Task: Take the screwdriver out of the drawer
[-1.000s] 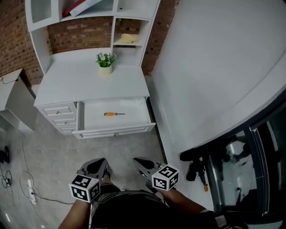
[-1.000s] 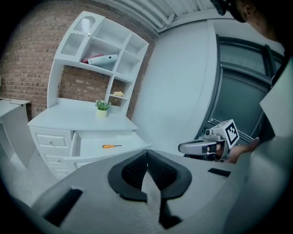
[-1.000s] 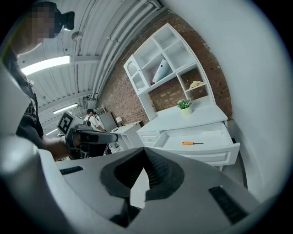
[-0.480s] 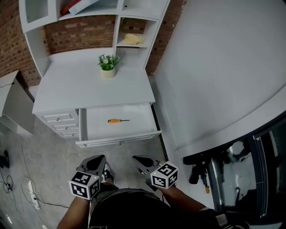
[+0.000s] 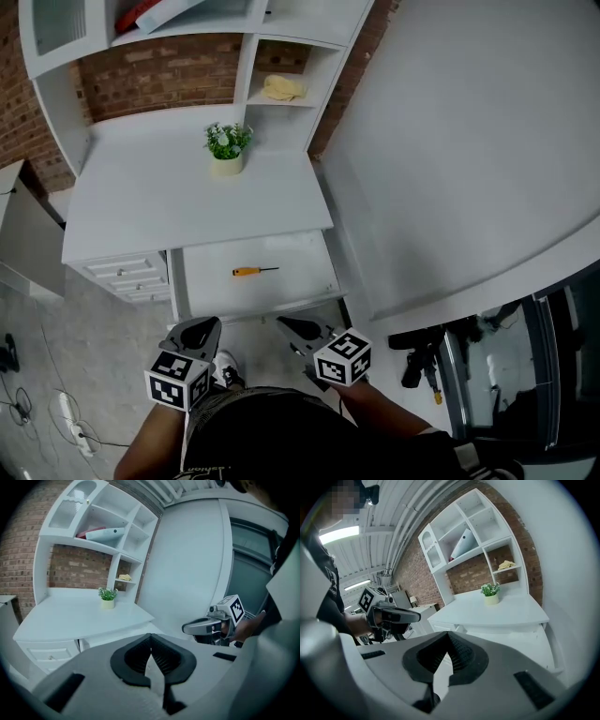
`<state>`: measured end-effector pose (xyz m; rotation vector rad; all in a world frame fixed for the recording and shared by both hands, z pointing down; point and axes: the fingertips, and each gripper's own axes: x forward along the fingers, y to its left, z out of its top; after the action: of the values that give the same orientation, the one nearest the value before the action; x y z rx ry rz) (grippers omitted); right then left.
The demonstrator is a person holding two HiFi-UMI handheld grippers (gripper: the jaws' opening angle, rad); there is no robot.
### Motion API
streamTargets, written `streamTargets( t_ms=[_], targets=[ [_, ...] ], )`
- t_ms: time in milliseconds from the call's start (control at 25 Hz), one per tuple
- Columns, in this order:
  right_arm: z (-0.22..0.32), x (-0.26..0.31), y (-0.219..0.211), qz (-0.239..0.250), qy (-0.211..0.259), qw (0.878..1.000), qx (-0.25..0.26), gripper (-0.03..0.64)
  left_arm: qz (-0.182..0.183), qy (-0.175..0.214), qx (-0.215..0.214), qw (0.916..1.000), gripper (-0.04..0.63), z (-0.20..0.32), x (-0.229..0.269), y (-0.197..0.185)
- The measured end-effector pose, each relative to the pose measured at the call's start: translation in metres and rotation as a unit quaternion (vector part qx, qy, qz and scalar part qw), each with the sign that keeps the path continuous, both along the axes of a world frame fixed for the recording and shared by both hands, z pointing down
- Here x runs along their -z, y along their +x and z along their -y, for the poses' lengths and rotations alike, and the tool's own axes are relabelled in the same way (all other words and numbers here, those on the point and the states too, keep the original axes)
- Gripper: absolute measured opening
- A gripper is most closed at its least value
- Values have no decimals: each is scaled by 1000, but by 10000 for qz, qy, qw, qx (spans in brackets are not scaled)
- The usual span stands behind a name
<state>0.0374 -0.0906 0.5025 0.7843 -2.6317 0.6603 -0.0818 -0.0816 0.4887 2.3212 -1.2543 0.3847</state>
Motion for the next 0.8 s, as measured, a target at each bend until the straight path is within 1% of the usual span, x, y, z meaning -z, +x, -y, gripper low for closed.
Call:
streamTargets(
  t_ms=[400,640,800],
  targets=[
    [53,-8,-35,-79,-13,9995,-303,2,-23,82,-248,9997,15,61,-4,-37],
    [71,-12,-49,-185,-43,9990,-401,2,7,57,-366,9993,15,81,-13,-52],
    [71,-18,-52,-262,-104,9987,-433,2,-102,25,-322,9994,17,85,-15,-58]
  ],
)
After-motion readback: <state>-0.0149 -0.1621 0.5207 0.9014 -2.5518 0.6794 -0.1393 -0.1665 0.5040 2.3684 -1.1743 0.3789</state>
